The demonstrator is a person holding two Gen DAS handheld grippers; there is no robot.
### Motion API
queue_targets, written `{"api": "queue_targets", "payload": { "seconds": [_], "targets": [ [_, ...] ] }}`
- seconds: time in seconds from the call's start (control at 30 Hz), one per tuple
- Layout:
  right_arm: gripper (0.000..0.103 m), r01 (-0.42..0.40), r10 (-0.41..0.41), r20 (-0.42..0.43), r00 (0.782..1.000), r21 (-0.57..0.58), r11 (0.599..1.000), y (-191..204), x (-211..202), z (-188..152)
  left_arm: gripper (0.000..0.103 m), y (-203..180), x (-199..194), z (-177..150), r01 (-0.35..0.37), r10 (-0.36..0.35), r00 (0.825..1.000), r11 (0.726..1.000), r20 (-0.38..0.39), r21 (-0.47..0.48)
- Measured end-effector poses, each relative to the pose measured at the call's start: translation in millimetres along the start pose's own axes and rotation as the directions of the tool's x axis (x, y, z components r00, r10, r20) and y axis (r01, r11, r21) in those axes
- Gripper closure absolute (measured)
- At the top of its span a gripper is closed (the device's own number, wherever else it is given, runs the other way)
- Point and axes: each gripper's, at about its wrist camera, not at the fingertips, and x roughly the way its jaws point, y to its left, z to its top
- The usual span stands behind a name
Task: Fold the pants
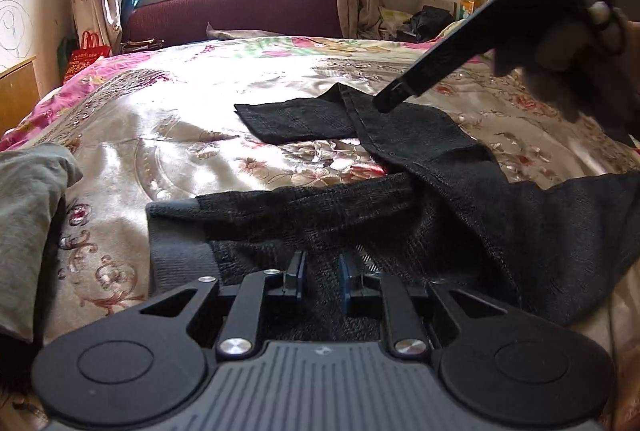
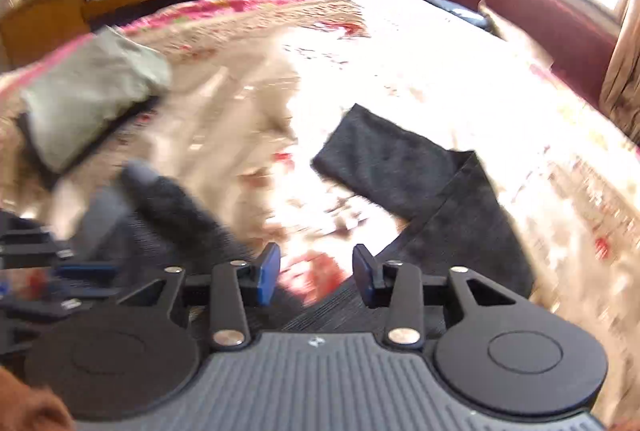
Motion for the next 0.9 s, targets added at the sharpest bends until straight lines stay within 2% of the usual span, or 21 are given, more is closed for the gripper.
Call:
{"api": "queue_targets", "payload": {
  "seconds": [0.03,0.1,0.2,0.33,0.37,0.43,0.5,0.53,0.57,0.6,0.63,0.77,0.83,0.9],
  "targets": [
    [0.061,0.067,-0.067,-0.031,0.997,-0.001,0.998,-12.1,23.5,8.0,0.071,-2.5,6.0,3.6,0.012,-0.012,1.0,1.0,0.0,-0.019],
    [0.061,0.169,-0.159,-0.098,0.982,0.101,0.98,-47.1,67.8,23.0,0.071,-4.6,16.0,8.8,0.066,-0.066,0.998,0.996,0.008,-0.065],
    [0.06,0.239,-0.219,-0.107,0.97,0.247,0.939,-88.6,105.4,41.1,0.071,-8.8,35.8,13.1,0.11,-0.111,0.994,0.989,-0.001,-0.097],
    [0.06,0.289,-0.271,-0.103,0.957,0.237,0.928,-96.6,147.2,66.7,0.071,-13.5,48.8,17.5,0.108,-0.111,0.993,0.991,-0.037,-0.078],
    [0.06,0.319,-0.301,-0.115,0.947,0.203,0.926,-94.8,160.7,72.5,0.071,-13.4,49.4,19.3,0.115,-0.119,0.992,0.99,-0.041,-0.082],
    [0.06,0.419,-0.4,-0.156,0.903,0.117,0.901,-91.8,187.9,77.6,0.068,-14.0,50.2,23.9,0.12,-0.124,0.991,0.989,-0.045,-0.088],
    [0.063,0.484,-0.46,-0.203,0.864,0.09,0.87,-99.0,206.1,75.7,0.065,-15.0,49.6,27.9,0.121,-0.125,0.991,0.989,-0.036,-0.088],
    [0.065,0.5,-0.468,-0.233,0.852,0.101,0.86,-105.6,212.0,73.0,0.065,-15.8,49.1,29.5,0.12,-0.123,0.992,0.989,-0.031,-0.085],
    [0.073,0.496,-0.455,-0.25,0.854,0.131,0.858,-113.2,213.2,69.2,0.065,-16.7,49.1,30.9,0.118,-0.121,0.992,0.99,-0.029,-0.081],
    [0.096,0.485,-0.436,-0.263,0.861,0.162,0.859,-120.0,211.9,66.2,0.065,-17.5,49.1,32.4,0.115,-0.117,0.993,0.99,-0.027,-0.076],
    [0.099,0.457,-0.395,-0.276,0.876,0.213,0.864,-129.0,207.8,62.3,0.065,-18.5,49.9,33.6,0.111,-0.113,0.993,0.991,-0.028,-0.071],
    [0.101,0.377,-0.325,-0.2,0.924,0.343,0.861,-155.3,162.7,50.6,0.065,-27.5,51.9,41.0,0.099,-0.1,0.994,0.995,-0.034,-0.03],
    [0.101,0.302,-0.285,-0.106,0.952,0.451,0.84,-173.2,118.6,40.8,0.065,-37.2,49.2,47.3,0.098,-0.098,0.995,0.995,-0.024,0.003],
    [0.101,0.218,-0.267,0.004,0.964,0.568,0.794,-188.5,64.6,19.5,0.064,-49.0,44.3,51.8,0.097,-0.097,0.995,0.994,-0.004,0.042]
  ]
}}
